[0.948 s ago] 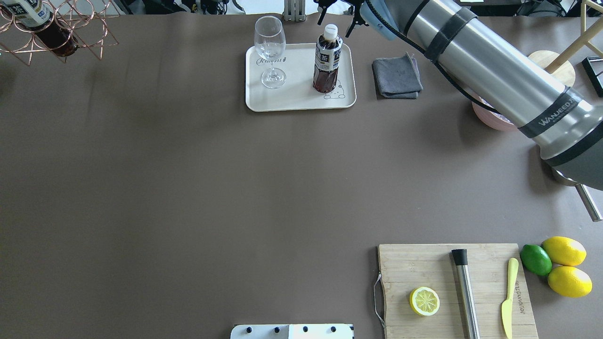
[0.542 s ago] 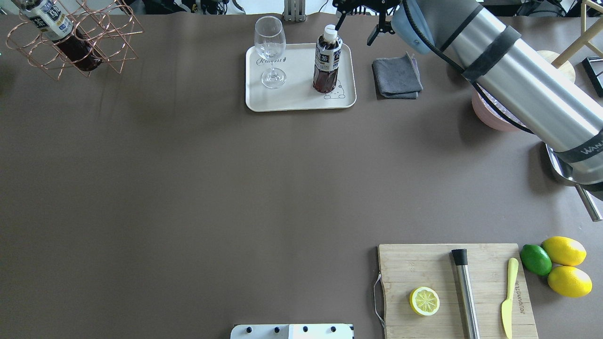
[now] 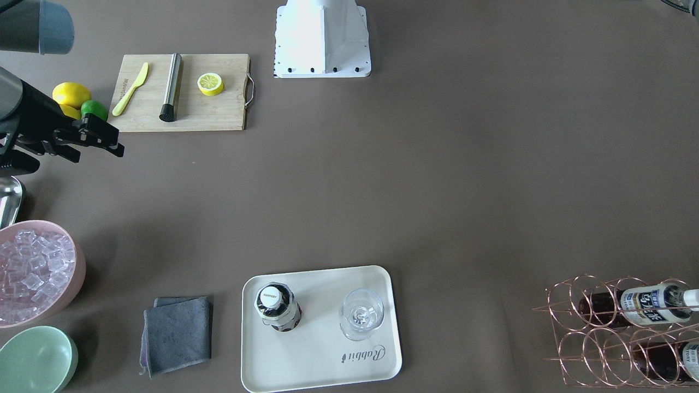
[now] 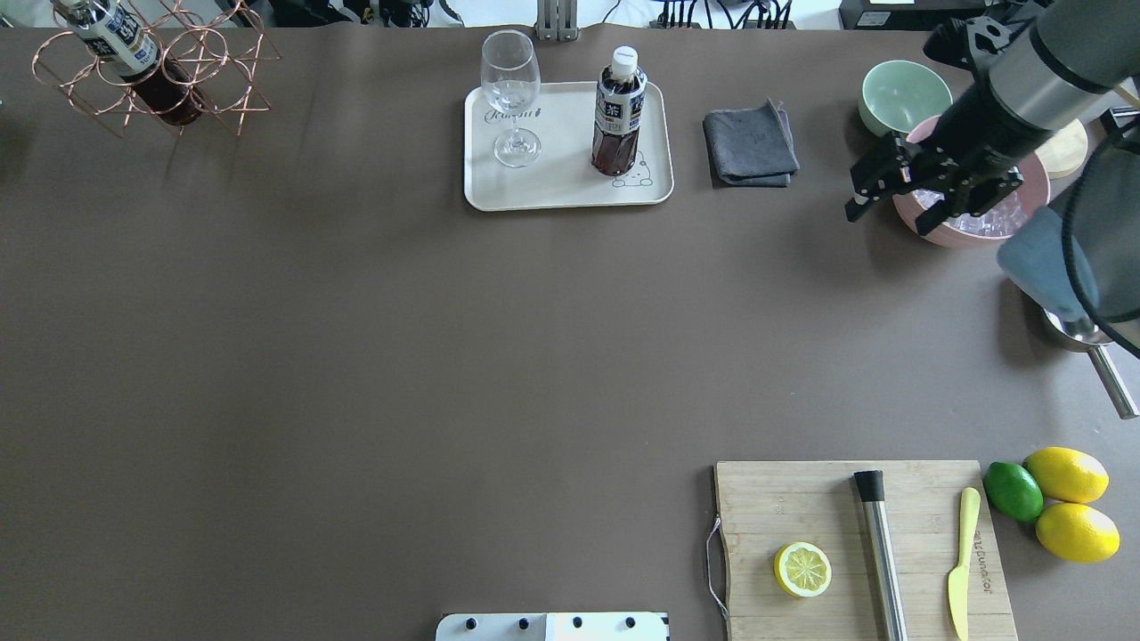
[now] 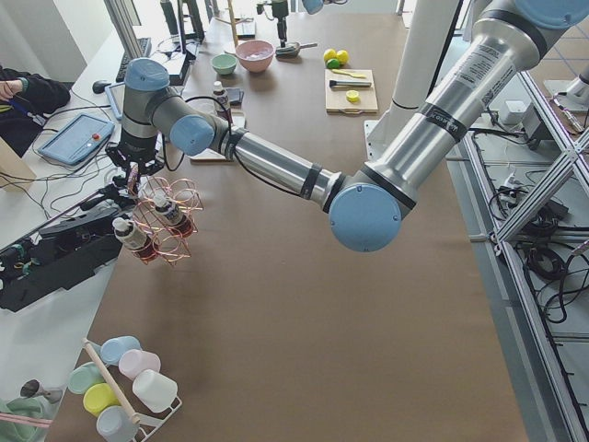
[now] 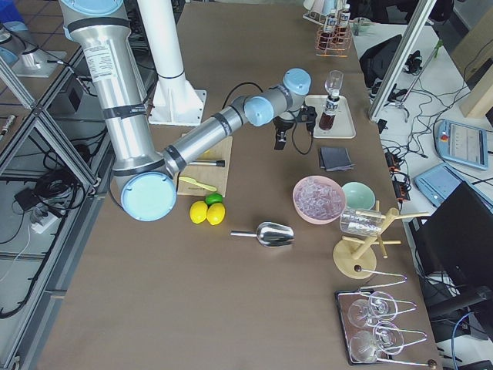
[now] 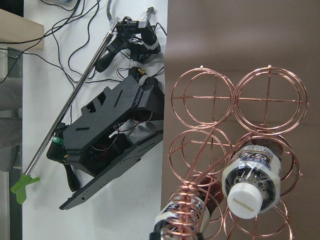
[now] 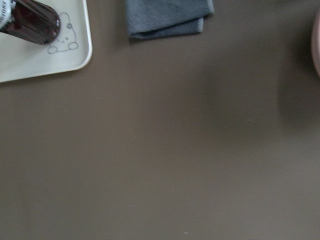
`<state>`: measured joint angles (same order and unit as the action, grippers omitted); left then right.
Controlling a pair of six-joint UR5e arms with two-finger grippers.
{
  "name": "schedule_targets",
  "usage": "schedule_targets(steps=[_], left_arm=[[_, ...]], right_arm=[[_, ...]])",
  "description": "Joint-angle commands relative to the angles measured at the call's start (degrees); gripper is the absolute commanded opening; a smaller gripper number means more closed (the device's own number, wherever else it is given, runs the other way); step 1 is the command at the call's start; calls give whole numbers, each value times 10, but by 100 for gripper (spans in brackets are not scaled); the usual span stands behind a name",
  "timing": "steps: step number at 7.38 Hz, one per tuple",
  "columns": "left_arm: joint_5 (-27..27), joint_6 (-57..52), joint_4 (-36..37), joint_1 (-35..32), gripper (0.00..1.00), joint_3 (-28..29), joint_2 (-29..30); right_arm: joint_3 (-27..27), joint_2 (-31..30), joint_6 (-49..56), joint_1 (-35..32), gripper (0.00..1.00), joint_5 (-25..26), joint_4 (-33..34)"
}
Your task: Take tea from basket to plate
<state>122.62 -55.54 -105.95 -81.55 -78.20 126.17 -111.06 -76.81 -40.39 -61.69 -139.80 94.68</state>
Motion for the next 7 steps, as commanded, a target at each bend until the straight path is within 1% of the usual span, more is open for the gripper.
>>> schedule_targets(steps=[1,2,3,4,5,6,7], left_arm=[[-27,1,-7,15,0,2,-3],[-27,1,-6,16,0,2,-4],[-27,1,-8,16,0,1,-14],[-27,0,-16,17,0,2,-17],[-27,0,-24,17,0,2,-26],[-27,0,-29,17,0,5,-29],[-27,0,-30,17,0,6,-29]], right_arm=[[-48,-184,243,-63,98,57,-1],[-41,-232,334,-98,98,69,-4],[-27,-257,392,-132,99,69,-6],[-14,-273,425,-156,99,72,-6],[36,-286,506,-199,99,69,-7],[78,-284,574,-242,99,65,-7],[98,-285,585,-264,99,57,-6]])
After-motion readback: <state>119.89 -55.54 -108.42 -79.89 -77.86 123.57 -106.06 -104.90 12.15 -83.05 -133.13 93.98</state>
